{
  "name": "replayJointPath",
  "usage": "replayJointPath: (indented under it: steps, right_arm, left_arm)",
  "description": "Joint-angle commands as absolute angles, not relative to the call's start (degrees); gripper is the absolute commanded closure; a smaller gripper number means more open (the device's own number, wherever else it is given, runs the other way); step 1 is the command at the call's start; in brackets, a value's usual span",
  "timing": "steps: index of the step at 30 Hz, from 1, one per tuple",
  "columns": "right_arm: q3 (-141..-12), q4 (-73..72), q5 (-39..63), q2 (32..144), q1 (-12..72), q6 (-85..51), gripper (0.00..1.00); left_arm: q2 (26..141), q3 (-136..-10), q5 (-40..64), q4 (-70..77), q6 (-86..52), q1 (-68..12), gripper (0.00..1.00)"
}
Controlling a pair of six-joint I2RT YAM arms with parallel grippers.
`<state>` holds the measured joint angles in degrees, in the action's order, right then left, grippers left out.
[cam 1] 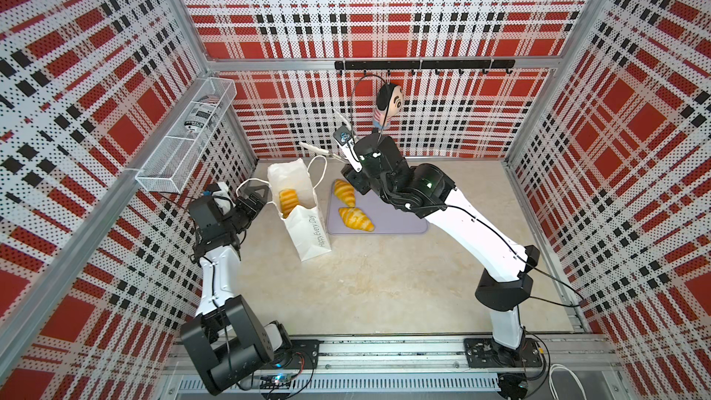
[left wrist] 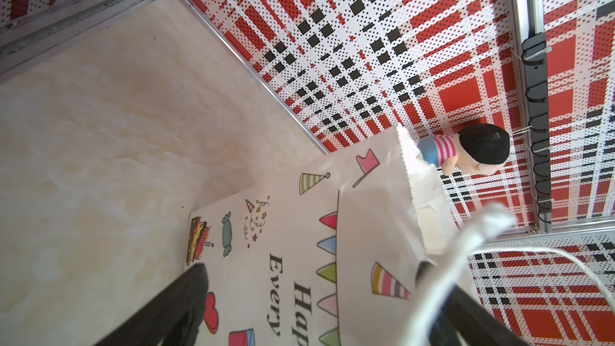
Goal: Pack bread into a paper bag
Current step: Place the fake bread in the paper bag, then pick up the fake bread from the plate.
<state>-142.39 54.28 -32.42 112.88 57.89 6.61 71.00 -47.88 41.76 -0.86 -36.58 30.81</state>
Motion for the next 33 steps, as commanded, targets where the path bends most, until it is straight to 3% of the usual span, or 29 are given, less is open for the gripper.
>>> replayJointPath:
  steps: [1,9,19,33]
  right_arm:
    - [-138.89,53.03,-36.49,109.45,56.53,6.37,0.37]
    - [-119.6,52.63,-32.47,99.33,53.39,1.14,0.44]
    - [-103.1,51.76,-25.13,96.47,52.15,-3.28,0.46]
    - [-94.34,46.85,-20.02,96.74,49.0,-4.81,0.47]
  left_arm:
    - [72.04,-49.11,42.23,0.42,-36.14,31.24,0.02]
    - [75.56,-52.79,41.76,0.7,-36.56,30.69,0.02]
    - [83.09,-61.69,39.01,1.48,-38.42,25.38,0.02]
    - [92.18,-71.37,37.98,1.01,-39.55,22.85,0.02]
